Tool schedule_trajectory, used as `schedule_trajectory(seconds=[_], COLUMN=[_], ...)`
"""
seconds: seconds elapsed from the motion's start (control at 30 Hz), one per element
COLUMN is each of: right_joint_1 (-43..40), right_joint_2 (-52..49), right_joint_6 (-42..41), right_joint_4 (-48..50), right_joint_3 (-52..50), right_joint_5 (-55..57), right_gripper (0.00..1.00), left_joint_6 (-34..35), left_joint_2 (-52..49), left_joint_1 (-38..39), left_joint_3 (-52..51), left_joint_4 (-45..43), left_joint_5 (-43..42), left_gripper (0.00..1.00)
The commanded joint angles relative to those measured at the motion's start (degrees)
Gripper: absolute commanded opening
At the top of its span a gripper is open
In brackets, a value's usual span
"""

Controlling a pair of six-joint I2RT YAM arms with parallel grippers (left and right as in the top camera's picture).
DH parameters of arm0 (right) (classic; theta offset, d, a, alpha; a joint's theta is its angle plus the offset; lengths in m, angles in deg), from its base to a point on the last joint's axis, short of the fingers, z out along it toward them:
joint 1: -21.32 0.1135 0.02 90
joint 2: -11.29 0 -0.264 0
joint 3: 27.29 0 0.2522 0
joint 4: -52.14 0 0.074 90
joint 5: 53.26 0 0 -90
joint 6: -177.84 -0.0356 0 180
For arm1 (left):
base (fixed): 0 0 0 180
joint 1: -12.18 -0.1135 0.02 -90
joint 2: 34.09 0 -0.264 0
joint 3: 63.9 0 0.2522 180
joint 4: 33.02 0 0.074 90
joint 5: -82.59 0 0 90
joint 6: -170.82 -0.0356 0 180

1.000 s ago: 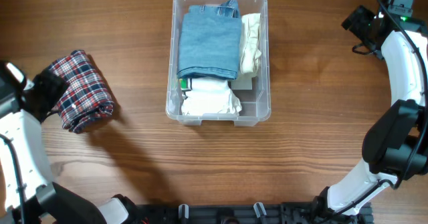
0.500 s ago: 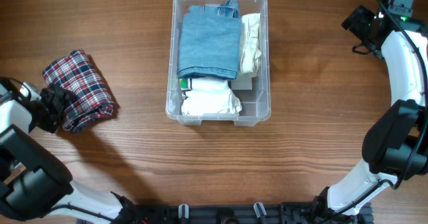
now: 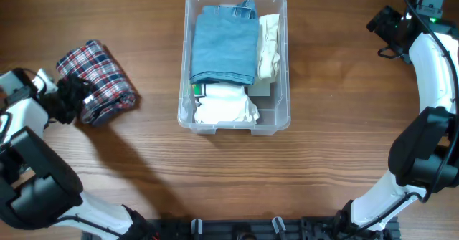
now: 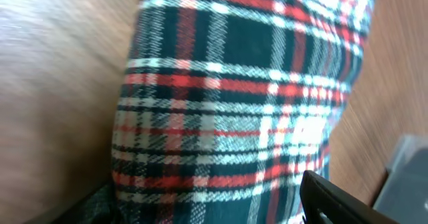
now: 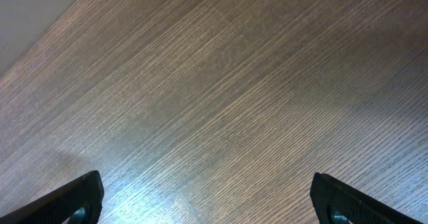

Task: Pack container

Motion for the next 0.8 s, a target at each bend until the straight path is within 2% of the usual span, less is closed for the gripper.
schedule_trajectory(seconds=[0.0, 0.1, 0.23, 0.33, 0.63, 0.77], right_joint_1=[0.2, 0.2, 0.2, 0.2, 0.2, 0.2], right_joint_2=[-0.9, -0.9, -0.9, -0.9, -0.9, -0.9], right_joint_6=[-0.1, -0.2, -0.1, -0.2, -0.1, -0.2], right_joint_4=[0.1, 0.1, 0.1, 0.1, 0.1, 0.1], right_joint_3=[-0.3, -0.3, -0.3, -0.3, -0.3, -0.3], right_joint_5=[-0.1, -0.1, -0.1, -0.1, -0.1, -0.1], right_gripper=[1.00, 1.00, 1.00, 1.00, 1.00, 1.00], left_joint_6=[0.2, 0.5, 0.5, 0.5, 0.6, 0.6], left_joint_2=[-0.8, -0.8, -0.8, -0.8, -5.2, -6.8], left_joint_1=[1.6, 0.0, -1.9, -3.4, -1.6, -1.6], left_joint_3=[-0.5, -0.5, -0.5, -0.5, -0.5, -0.5], left_joint_4=[-1.0, -1.2, -1.1, -2.6, -9.2, -9.4], left_joint_5=[-1.7, -1.1, 4.6, 4.8, -6.0, -6.2], left_gripper=[0.83, 0.83, 0.84, 0.84, 0.85, 0.85])
